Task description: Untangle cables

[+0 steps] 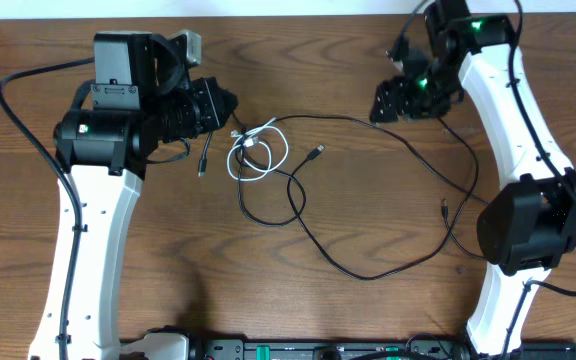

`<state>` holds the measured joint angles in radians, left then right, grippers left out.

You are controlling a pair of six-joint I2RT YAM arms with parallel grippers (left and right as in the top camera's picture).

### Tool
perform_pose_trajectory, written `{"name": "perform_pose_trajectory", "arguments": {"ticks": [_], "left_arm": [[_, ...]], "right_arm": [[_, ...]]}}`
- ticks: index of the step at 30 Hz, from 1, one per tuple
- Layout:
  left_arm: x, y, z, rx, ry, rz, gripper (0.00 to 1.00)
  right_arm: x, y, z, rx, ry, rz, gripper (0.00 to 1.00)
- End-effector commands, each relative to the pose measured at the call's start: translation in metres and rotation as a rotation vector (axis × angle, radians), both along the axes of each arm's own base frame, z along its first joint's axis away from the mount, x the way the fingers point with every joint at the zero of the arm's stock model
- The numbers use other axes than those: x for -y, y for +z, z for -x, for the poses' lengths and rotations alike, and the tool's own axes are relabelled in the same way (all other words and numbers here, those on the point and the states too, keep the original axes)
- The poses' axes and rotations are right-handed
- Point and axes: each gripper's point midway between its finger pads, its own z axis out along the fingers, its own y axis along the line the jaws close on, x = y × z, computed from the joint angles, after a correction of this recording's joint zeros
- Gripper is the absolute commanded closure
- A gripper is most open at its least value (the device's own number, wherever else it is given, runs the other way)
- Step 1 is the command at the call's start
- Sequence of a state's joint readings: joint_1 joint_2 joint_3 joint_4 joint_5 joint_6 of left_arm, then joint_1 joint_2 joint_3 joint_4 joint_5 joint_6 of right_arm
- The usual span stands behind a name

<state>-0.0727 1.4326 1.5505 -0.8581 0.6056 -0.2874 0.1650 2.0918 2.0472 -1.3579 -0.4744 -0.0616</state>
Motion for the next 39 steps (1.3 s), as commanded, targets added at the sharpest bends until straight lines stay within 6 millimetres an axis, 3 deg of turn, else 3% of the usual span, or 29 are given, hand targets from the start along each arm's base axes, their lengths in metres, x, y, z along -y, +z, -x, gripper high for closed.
{"name": "perform_pose_trajectory", "arguments": {"ticks": [1, 4, 7, 18, 27, 39], "left_arm": [[0.014, 0.015, 0.004, 0.036, -0.084, 0.081, 0.92], [0.017, 0.021, 0.002, 0.059, -0.093, 0.100, 0.92], [0.019, 0.026, -0.001, 0.070, -0.088, 0.122, 0.92], [0.022, 0.035, -0.004, 0.099, -0.100, 0.152, 0.92], [0.022, 0.035, -0.004, 0.093, -0.093, 0.158, 0.92], [0.021, 0.034, -0.005, 0.067, -0.067, 0.173, 0.92]], "right_arm": [[-0.037, 0.039, -0.002, 0.071, 0.102, -0.256, 0.27], [-0.055, 0.053, -0.002, 0.089, 0.136, -0.374, 0.30], [-0.066, 0.054, 0.000, 0.077, 0.135, -0.383, 0.33], [-0.112, 0.019, 0.004, -0.009, 0.016, -0.208, 0.35], [-0.153, 0.003, 0.006, -0.073, -0.041, -0.232, 0.40], [-0.183, -0.011, 0.007, -0.092, -0.097, -0.219, 0.46]]}}
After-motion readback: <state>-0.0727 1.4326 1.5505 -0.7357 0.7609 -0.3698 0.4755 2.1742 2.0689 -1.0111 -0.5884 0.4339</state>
